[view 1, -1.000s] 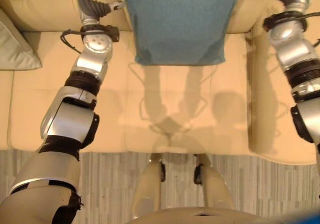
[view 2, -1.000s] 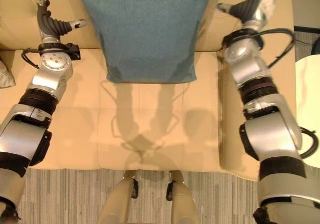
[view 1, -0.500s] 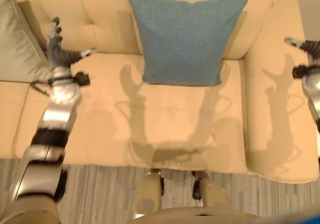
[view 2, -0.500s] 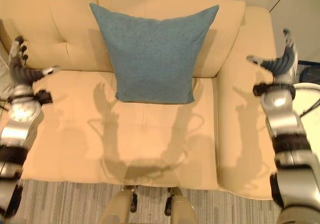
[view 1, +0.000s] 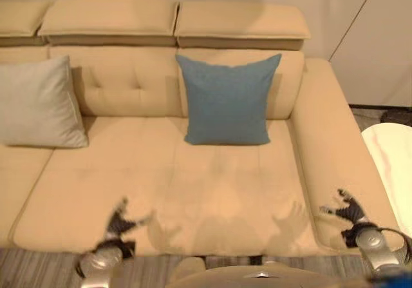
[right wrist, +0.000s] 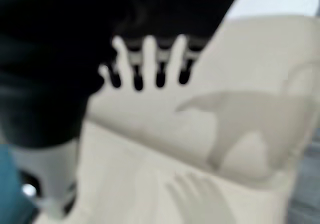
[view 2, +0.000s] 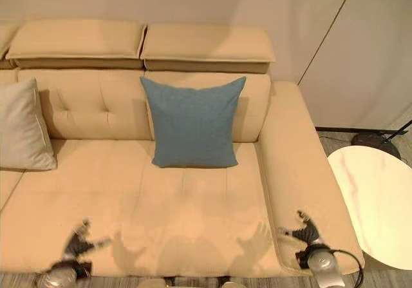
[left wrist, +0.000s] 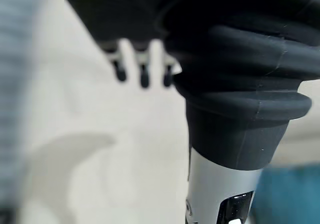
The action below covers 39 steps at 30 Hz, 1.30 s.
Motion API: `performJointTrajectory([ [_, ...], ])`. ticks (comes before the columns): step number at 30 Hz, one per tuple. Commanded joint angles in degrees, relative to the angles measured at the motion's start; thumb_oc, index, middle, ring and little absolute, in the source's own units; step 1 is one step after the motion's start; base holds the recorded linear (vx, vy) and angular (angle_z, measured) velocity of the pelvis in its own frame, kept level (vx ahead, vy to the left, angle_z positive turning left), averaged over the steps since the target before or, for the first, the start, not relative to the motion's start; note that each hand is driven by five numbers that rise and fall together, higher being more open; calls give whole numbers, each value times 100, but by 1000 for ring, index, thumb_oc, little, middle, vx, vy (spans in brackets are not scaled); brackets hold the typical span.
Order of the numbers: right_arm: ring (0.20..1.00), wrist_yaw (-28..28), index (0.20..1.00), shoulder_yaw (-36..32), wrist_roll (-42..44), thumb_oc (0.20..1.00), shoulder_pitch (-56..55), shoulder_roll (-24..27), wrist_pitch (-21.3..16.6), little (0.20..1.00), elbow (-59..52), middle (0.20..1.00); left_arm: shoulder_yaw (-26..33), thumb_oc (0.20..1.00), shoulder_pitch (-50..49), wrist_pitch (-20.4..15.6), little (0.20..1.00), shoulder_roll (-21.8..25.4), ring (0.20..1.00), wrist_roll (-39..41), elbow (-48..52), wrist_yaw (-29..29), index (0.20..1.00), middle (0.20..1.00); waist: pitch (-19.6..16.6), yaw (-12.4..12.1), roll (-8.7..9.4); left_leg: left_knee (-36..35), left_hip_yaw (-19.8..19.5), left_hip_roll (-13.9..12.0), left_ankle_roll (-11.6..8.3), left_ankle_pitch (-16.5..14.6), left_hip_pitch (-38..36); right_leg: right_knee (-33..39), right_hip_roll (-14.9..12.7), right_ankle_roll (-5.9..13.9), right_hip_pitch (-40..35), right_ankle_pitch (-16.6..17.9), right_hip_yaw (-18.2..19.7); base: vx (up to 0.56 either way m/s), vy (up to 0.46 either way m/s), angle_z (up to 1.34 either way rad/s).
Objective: Pick up all the scattered cushions and arrange them neatly on the sofa.
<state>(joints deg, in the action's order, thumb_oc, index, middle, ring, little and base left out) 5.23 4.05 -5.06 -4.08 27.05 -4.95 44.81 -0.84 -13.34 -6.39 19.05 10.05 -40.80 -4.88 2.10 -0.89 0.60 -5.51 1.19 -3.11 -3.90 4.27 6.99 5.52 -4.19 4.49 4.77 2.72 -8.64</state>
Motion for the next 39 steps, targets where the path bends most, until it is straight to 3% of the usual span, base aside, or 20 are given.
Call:
performJointTrajectory([
  [1,1000,17,1000,228,-386,1000,404,59,-88,1000,272,1000,-159,1000,561,-29,1000,32,1000,-276,-657,223,1000,1000,-56,-43,101,51,140,-64,-165,-162,-425,-52,-90,381,-434,-9,-94,-31,-39,6],
  [5,1000,93,1000,468,-496,1000,434,-188,-45,1000,888,1000,-442,1000,721,70,1000,-142,1000,-904,-1852,52,1000,1000,-56,-34,96,51,128,-130,-197,-117,-520,-109,-24,312,-538,-101,-89,-60,-64,1],
  [9,1000,213,1000,462,-326,1000,515,-347,6,1000,1379,1000,-536,1000,905,107,1000,-195,1000,-1081,-2365,-88,1000,1000,114,-22,135,305,101,-241,-327,14,-285,-118,41,213,-566,-171,-202,-206,-108,19],
  [10,1000,295,1000,561,-351,1000,601,-323,51,1000,1574,1000,-597,1000,1030,120,1000,-200,1000,-1126,-2435,-165,1000,1000,297,-29,222,974,115,-270,-312,-130,98,-130,-36,160,-467,-119,-259,-235,-62,39],
  [12,1000,283,1000,577,-337,1000,626,-333,77,1000,1625,1000,-580,1000,1047,119,1000,-215,1000,-1103,-2441,-177,1000,1000,338,-15,255,1257,147,-251,-270,-290,183,-159,-72,154,-381,-81,-278,-278,-45,47],
  [13,1000,297,1000,610,-331,1000,684,-345,118,1000,1858,1000,-574,1000,1064,126,1000,-278,1000,-1122,-2511,-173,1000,1000,376,-21,338,1953,174,-146,-199,-665,157,-171,-152,142,-260,40,-262,-285,-15,40],
  [16,1000,290,1000,560,-331,1000,674,-341,142,1000,1964,1000,-551,1000,1012,133,1000,-368,1000,-1185,-2596,-164,1000,1000,266,73,372,2561,85,-33,-142,-898,-89,-182,-193,124,-116,161,-256,-140,27,1],
  [20,1000,261,1000,552,-373,1000,660,-388,183,1000,2166,1000,-665,1000,1024,119,1000,-447,1000,-1188,-2511,-162,1000,1000,146,209,191,2106,-135,96,-129,-1106,-778,-342,-145,196,174,329,-217,-128,124,17],
  [22,1000,261,1000,553,-373,1000,661,-386,182,1000,2167,1000,-665,1000,1024,119,1000,-449,1000,-1188,-2511,-163,1000,1000,153,209,189,2090,-135,95,-129,-1103,-796,-343,-143,197,164,326,-217,-122,88,13],
  [23,1000,288,1000,556,-393,1000,753,-446,232,1000,2233,1000,-738,1000,1136,109,1000,-458,1000,-1181,-2474,-195,1000,1000,155,269,174,1408,-351,362,-2,-1351,-1008,-439,-251,302,468,557,-168,-317,191,8],
  [24,1000,330,1000,559,-394,1000,802,-455,235,1000,2237,1000,-763,1000,1180,95,1000,-455,1000,-1160,-2460,-228,1000,1000,218,282,196,1326,-407,450,47,-1374,-997,-465,-314,343,590,667,-143,-317,192,1],
  [26,1000,319,1000,571,-422,1000,839,-477,263,1000,2213,1000,-773,1000,1206,95,1000,-462,1000,-1150,-2467,-243,1000,1000,247,303,222,1169,-403,509,115,-1471,-1004,-444,-371,414,688,766,-113,-244,124,-4],
  [27,1000,367,1000,623,-488,1000,939,-502,301,1000,2219,1000,-725,1000,1276,79,1000,-447,1000,-1094,-2495,-298,1000,1000,328,273,234,993,-390,623,190,-1463,-962,-340,-499,560,882,944,-57,-287,151,-12],
  [30,1000,388,1000,698,-609,1000,1066,-565,391,1000,2247,1000,-696,1000,1347,91,1000,-419,1000,-1132,-2642,-356,1000,1000,476,248,249,924,-312,675,270,-1352,-824,-363,-667,737,1126,1129,42,-340,123,-24],
  [31,1000,389,1000,698,-609,1000,1069,-566,391,1000,2249,1000,-695,1000,1349,90,1000,-419,1000,-1132,-2644,-356,1000,1000,473,245,252,926,-307,678,271,-1352,-817,-369,-669,738,1137,1127,49,-361,59,-3],
  [32,1000,375,1000,799,-647,1000,1170,-589,412,1000,2290,1000,-708,1000,1456,117,1000,-355,1000,-1102,-2655,-362,1000,1000,601,210,207,969,-246,610,337,-1249,-641,-788,-615,655,1216,830,237,-361,58,-5],
  [34,1000,379,1000,848,-674,1000,1174,-596,423,1000,2318,1000,-712,1000,1483,139,1000,-324,1000,-1106,-2666,-379,1000,1000,607,155,207,960,-198,616,374,-1149,-531,-1018,-621,602,1134,672,234,-314,55,-34],
  [36,1000,367,1000,824,-641,1000,1097,-621,410,1000,2400,1000,-725,1000,1409,167,1000,-315,1000,-1148,-2709,-371,1000,1000,498,37,147,764,-173,552,453,-968,-505,-1633,-456,436,818,233,251,-203,30,-34],
  [39,1000,380,1000,803,-629,1000,1035,-642,416,1000,2497,1000,-655,1000,1372,176,1000,-300,1000,-1088,-2729,-365,1000,1000,278,-115,184,598,-82,542,426,-813,-375,-1459,-390,455,247,12,262,-120,-59,-27],
])
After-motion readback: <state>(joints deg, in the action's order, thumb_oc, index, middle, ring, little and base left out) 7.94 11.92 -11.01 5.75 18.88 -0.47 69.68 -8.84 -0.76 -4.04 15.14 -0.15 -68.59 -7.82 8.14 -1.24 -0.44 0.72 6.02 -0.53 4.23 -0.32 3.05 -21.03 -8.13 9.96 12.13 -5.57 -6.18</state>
